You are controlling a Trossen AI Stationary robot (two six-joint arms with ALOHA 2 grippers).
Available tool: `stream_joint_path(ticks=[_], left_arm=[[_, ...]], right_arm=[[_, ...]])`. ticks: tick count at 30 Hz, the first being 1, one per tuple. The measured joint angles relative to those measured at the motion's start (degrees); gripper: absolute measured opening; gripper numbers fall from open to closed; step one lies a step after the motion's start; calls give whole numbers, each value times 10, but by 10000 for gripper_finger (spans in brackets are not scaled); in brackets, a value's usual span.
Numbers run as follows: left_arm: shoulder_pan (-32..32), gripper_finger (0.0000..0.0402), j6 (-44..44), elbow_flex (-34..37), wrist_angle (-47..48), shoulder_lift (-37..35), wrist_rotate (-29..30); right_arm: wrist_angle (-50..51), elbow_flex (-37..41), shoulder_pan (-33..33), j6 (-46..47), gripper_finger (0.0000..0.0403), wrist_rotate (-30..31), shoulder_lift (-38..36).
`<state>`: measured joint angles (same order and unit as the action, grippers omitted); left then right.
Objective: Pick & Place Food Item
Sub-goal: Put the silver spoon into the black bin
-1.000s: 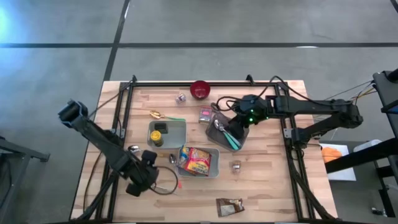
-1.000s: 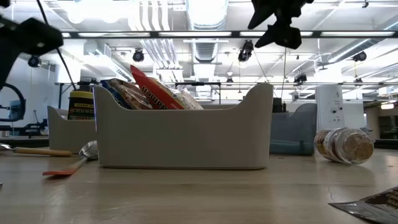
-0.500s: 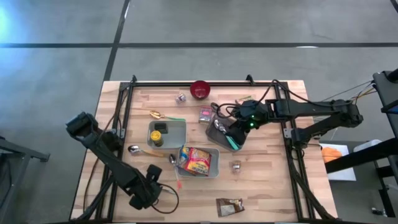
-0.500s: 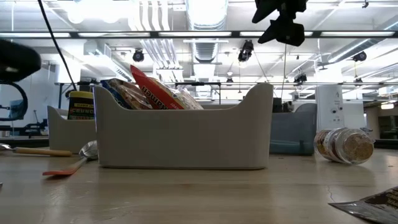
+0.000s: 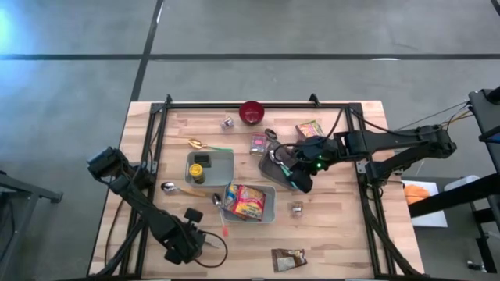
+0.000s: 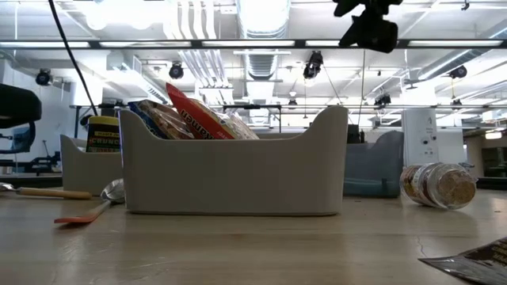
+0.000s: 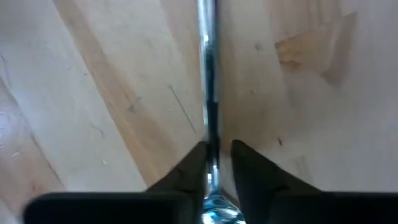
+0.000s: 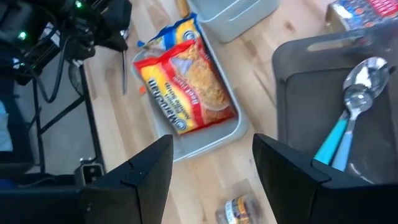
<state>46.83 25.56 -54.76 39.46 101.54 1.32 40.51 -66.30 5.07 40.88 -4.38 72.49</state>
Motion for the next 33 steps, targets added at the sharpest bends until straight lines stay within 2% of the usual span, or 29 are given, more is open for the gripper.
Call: stream_joint_path(ticks=[3, 9, 15, 20, 24, 28, 33], left_arm=[[0, 13, 10, 2, 0, -7, -1], [-2, 4, 64, 8, 29, -36, 4], [-40, 2, 187, 2, 70, -130, 3], [-145, 1, 281, 1, 40, -235, -13], [-280, 1, 372, 1, -5, -285, -94], [-365, 1, 365, -1, -96, -301, -159], [-404, 0, 324, -33, -112, -295, -195]], right_arm=[[0, 0, 12, 12, 217, 0, 0], [-1, 0, 45, 18, 217, -1, -3], [-10, -19, 85, -81, 217, 1, 0], [-10, -78, 124, -216, 217, 84, 27], [-2, -149, 145, -332, 217, 147, 70], [29, -227, 150, -406, 217, 153, 127], [108, -322, 145, -458, 217, 155, 199]])
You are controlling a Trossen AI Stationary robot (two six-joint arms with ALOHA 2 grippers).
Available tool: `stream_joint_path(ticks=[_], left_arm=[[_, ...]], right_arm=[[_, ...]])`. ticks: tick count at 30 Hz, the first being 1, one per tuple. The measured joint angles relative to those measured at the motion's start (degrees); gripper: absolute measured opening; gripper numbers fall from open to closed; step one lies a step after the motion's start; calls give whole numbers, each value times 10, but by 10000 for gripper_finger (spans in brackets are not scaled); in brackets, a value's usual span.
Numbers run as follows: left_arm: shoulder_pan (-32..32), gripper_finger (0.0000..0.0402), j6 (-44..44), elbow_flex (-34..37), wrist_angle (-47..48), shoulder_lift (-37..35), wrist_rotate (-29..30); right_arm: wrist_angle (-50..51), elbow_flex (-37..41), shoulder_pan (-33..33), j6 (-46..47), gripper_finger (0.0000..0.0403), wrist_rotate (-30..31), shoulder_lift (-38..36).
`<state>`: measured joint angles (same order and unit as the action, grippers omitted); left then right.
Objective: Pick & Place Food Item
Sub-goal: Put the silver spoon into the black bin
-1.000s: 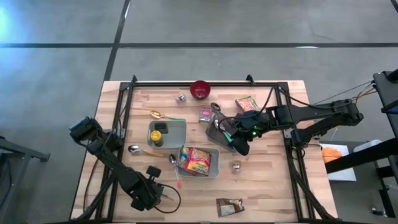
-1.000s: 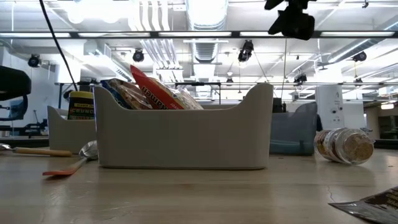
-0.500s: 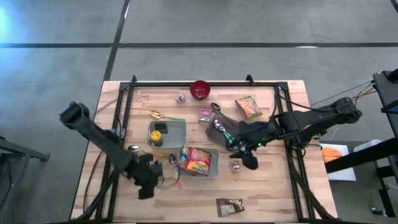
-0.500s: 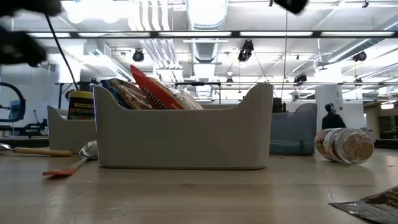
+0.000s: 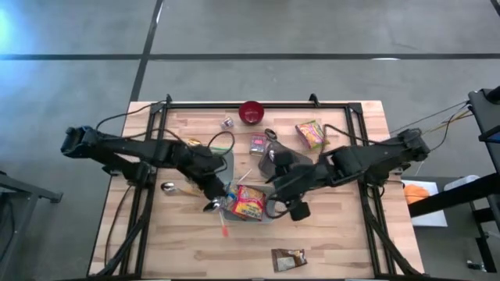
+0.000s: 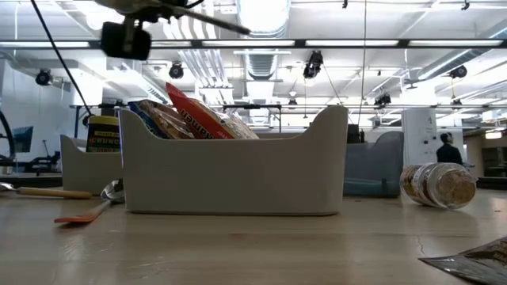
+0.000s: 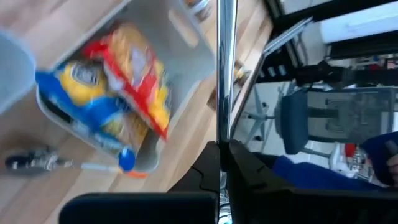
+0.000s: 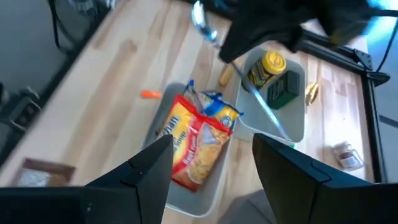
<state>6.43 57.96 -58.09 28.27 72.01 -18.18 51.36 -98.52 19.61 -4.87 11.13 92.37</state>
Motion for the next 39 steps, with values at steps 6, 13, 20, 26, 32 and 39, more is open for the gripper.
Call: stream_joint_path(ticks=[6, 13, 20, 26, 32, 39], left_arm=[[-35, 0, -12, -12, 4, -1, -45], [-41, 0, -23, -8, 9, 4, -79], [-42, 0, -44, -8, 0, 9, -123], [-42, 0, -55, -8, -22, 9, -157], [-42, 0, -57, -8, -34, 9, -170], [-42, 0, -56, -8, -38, 9, -175]], right_arm=[[69, -91, -12, -57, 217, 1, 85], [131, -189, -28, -101, 217, 27, 155], [147, -243, -41, -176, 217, 26, 195], [163, -262, -50, -205, 217, 25, 222], [170, -257, -54, -215, 173, 24, 229], [173, -255, -60, -214, 46, 23, 227]])
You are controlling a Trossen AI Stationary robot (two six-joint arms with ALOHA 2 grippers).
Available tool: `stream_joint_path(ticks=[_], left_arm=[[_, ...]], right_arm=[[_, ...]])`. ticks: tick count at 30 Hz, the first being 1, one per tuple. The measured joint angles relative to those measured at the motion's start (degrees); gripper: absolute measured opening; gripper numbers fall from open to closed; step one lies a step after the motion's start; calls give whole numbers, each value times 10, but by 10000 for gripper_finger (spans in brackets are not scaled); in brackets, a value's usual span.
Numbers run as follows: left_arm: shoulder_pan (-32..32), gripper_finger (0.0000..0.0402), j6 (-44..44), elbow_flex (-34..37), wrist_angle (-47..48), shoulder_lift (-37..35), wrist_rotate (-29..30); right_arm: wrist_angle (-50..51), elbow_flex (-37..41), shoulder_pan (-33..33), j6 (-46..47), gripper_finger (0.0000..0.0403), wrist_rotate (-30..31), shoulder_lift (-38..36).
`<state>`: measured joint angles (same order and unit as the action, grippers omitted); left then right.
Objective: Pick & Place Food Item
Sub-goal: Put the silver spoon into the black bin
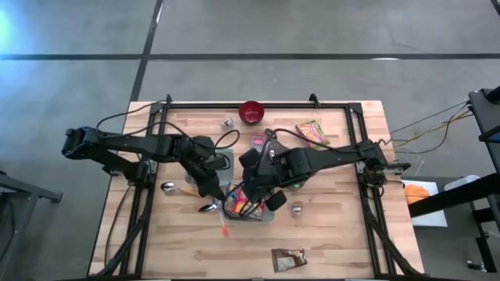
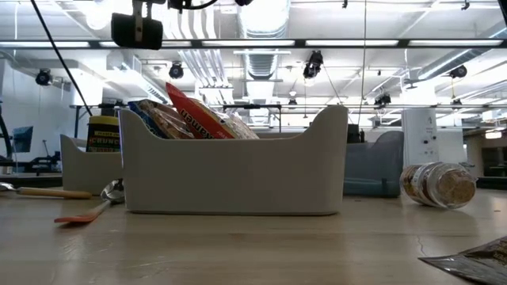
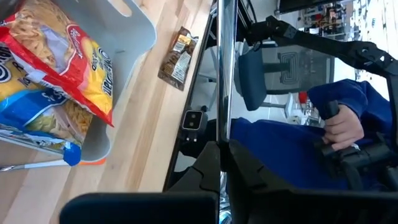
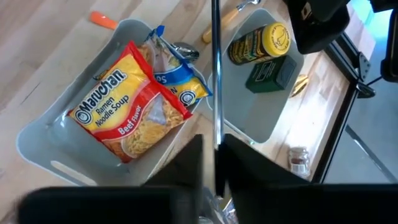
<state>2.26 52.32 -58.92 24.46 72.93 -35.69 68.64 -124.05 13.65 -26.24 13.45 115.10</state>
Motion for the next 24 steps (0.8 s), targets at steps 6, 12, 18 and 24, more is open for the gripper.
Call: stream_joint_path(ticks=[6, 12, 18, 24], left_arm=[[0, 1, 6, 0, -25, 0, -7], [0, 48, 6, 0, -40, 0, -9], [-2, 104, 6, 0, -66, 0, -2], [-25, 137, 6, -4, -91, 0, 2]], right_arm=[[3, 0, -2, 1, 12, -4, -2], [4, 0, -3, 22, 10, -22, -2], [17, 0, -4, 83, 9, -38, -2], [77, 1, -9, 191, 8, -64, -2]])
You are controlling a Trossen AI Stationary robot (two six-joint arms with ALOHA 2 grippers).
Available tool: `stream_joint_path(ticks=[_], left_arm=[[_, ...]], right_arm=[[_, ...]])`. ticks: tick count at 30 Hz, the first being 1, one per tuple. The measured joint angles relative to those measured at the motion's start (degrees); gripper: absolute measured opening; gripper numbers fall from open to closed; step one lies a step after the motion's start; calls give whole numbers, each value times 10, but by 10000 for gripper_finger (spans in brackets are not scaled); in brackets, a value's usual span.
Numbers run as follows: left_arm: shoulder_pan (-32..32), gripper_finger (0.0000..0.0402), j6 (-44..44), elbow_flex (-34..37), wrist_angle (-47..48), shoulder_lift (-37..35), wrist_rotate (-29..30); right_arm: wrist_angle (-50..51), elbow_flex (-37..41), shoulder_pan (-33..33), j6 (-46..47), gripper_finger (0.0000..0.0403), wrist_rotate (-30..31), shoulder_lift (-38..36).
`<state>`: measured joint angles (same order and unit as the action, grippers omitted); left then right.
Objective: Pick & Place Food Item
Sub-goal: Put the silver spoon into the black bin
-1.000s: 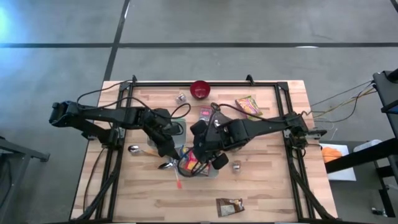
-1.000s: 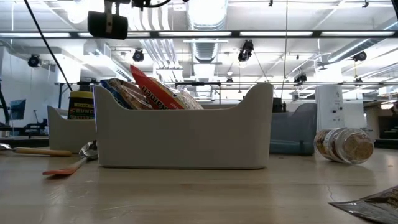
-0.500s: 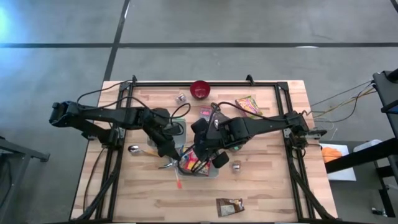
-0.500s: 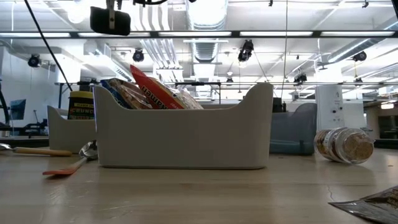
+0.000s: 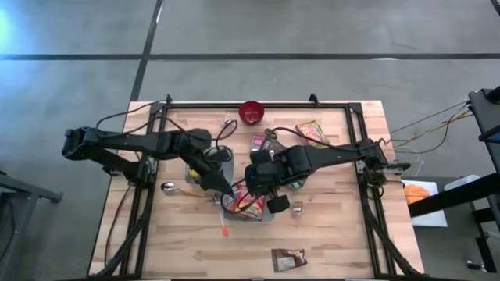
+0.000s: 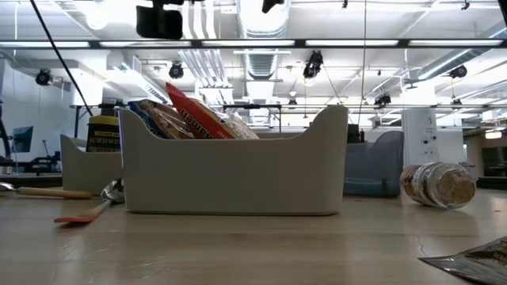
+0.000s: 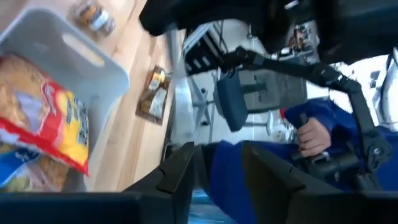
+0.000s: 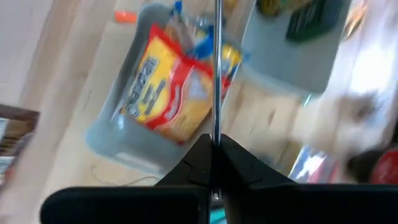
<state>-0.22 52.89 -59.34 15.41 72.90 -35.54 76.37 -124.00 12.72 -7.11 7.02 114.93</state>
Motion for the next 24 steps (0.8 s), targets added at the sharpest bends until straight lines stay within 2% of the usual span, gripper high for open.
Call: stream_joint_path(ticks=[9, 14, 19, 24], left_arm=[[-43, 145, -54, -49, 1, -1, 34], [-56, 146, -79, -80, 5, -6, 36], [-58, 146, -99, -89, 13, -35, 37], [-58, 146, -116, -86, 41, -76, 71]], right_arm=[[75, 1, -4, 138, 8, -14, 0], [94, 13, -17, 222, 8, 23, -11], [74, 101, -33, 271, 8, 36, -79], [-24, 252, -55, 320, 8, 19, -202]])
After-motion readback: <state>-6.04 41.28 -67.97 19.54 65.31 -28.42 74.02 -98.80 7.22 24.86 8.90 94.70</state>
